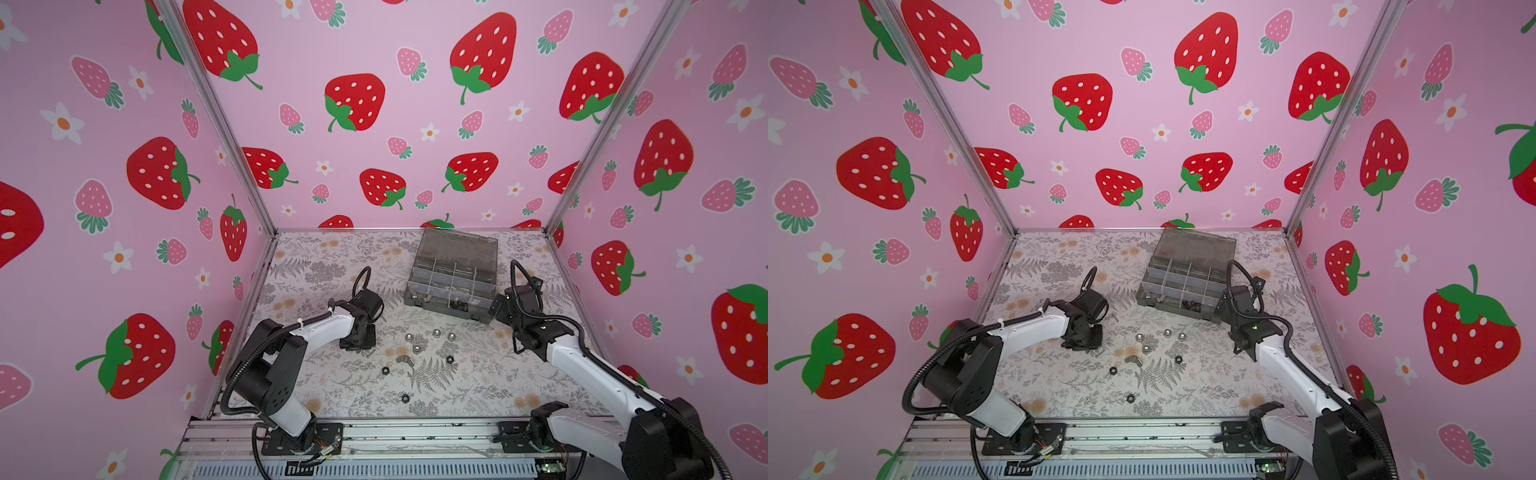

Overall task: Sort the screws and nuts into containers
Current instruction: Pick up the nut at the center of the table.

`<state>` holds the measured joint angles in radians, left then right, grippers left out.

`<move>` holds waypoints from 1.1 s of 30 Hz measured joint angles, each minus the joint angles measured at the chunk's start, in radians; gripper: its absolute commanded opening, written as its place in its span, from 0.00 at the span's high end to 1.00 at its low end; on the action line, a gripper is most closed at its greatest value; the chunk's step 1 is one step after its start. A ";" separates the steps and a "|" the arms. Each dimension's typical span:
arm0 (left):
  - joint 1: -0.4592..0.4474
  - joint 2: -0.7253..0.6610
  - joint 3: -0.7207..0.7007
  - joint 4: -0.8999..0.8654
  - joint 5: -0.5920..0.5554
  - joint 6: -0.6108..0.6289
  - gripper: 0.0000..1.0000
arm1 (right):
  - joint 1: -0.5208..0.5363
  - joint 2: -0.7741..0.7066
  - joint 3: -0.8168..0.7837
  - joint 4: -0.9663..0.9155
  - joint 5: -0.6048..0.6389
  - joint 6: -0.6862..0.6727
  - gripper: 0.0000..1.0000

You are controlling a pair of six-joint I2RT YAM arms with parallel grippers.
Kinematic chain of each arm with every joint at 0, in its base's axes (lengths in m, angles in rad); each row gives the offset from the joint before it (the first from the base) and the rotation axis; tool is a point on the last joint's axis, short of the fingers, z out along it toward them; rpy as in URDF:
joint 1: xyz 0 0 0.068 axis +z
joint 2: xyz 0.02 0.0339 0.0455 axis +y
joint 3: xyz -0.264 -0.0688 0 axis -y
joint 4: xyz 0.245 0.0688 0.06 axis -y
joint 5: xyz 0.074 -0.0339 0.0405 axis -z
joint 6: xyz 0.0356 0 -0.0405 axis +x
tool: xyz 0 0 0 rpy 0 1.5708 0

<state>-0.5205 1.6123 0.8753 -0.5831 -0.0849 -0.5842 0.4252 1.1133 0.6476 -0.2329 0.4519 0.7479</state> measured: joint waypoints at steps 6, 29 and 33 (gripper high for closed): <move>0.000 0.001 0.000 0.002 -0.001 0.002 0.79 | 0.000 0.003 0.000 0.000 -0.001 0.000 0.00; -0.058 0.019 0.200 0.015 0.005 0.006 0.87 | 0.000 0.019 0.000 0.001 -0.001 0.000 0.00; -0.113 0.128 0.380 0.051 0.010 0.025 0.88 | 0.000 0.017 0.000 0.001 -0.001 0.000 0.00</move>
<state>-0.6331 1.7401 1.2549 -0.5323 -0.0750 -0.5594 0.4248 1.1301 0.6476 -0.2317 0.4507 0.7475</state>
